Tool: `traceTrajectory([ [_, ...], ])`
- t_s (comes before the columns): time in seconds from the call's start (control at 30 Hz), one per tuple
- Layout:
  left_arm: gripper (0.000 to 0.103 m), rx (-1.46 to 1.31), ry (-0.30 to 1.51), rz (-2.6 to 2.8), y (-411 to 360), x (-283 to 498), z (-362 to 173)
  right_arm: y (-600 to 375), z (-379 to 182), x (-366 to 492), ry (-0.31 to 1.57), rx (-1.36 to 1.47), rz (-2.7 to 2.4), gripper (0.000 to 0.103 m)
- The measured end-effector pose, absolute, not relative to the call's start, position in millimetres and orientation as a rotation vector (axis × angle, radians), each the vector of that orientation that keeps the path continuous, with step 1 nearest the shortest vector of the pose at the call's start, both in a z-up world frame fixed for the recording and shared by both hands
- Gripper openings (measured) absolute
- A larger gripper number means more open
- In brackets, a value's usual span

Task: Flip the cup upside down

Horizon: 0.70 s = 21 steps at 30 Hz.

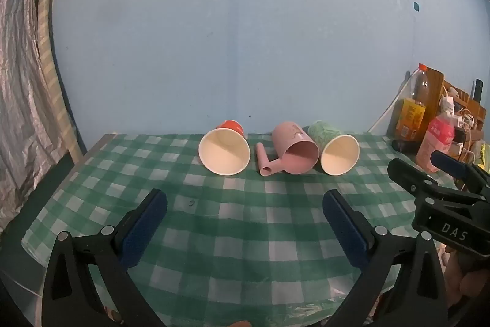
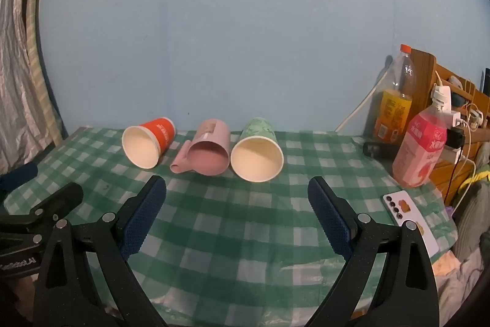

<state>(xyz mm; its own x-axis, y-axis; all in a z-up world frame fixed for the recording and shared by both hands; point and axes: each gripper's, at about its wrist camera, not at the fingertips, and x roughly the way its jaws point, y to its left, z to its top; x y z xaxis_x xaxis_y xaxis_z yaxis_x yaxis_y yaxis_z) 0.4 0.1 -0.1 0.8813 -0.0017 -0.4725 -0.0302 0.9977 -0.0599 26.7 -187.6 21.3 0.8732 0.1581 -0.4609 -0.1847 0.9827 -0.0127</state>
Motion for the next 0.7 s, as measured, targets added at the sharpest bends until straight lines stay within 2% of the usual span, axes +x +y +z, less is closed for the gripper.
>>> traceTrajectory([
  [0.7,0.103,-0.059,0.48,0.016,-2.0,2.0,-0.8,-190.5,21.8,23.7,0.481,-0.063,0.178,0.093],
])
